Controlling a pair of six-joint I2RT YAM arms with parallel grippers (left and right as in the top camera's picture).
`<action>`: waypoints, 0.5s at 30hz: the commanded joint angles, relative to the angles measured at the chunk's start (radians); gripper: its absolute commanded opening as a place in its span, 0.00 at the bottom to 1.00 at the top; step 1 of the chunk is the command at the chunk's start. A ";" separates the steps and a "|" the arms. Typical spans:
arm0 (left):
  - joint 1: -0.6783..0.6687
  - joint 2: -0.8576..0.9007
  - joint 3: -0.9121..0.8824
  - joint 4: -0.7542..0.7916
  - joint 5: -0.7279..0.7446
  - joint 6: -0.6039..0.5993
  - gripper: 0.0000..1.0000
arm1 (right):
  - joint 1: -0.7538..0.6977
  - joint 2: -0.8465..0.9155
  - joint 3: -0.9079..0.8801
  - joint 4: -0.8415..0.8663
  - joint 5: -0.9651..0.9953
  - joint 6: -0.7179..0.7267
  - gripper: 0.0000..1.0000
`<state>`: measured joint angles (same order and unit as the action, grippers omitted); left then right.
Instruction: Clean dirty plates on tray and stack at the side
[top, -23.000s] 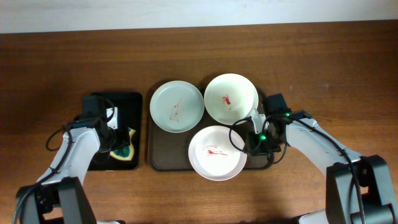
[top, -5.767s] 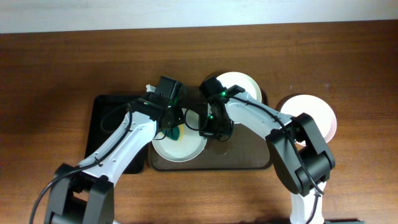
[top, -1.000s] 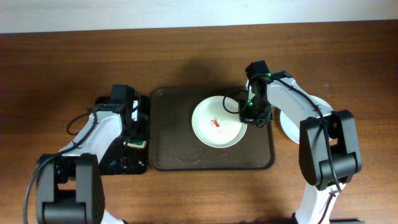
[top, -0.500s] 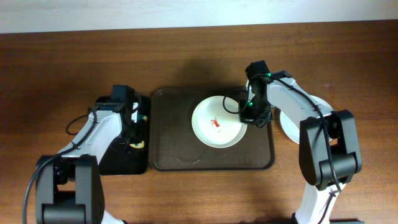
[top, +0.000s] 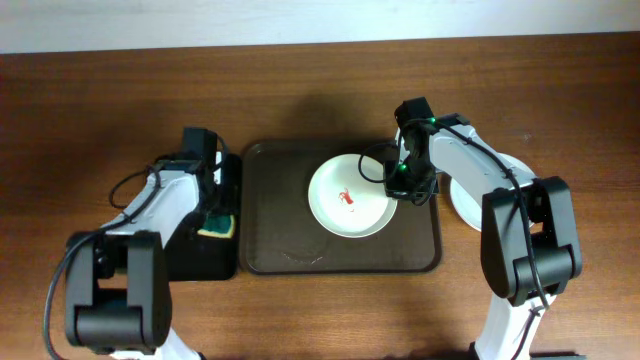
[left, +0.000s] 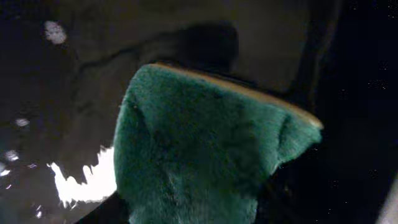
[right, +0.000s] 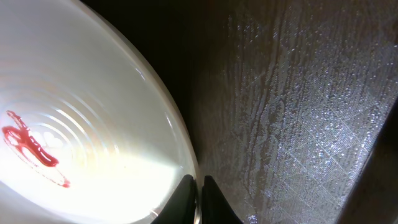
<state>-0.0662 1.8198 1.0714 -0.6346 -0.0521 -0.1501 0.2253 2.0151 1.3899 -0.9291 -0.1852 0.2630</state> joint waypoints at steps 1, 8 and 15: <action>-0.003 0.022 0.011 -0.010 0.015 0.006 0.00 | 0.010 0.004 -0.001 -0.002 0.002 0.007 0.08; 0.005 -0.149 0.091 -0.091 0.014 0.006 0.00 | 0.010 0.004 -0.001 -0.002 0.002 0.007 0.04; 0.004 -0.242 0.091 -0.080 -0.035 0.006 0.00 | 0.010 0.004 -0.001 0.001 0.002 0.007 0.04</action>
<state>-0.0662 1.6260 1.1450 -0.7181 -0.0608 -0.1497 0.2253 2.0151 1.3903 -0.9295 -0.1856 0.2653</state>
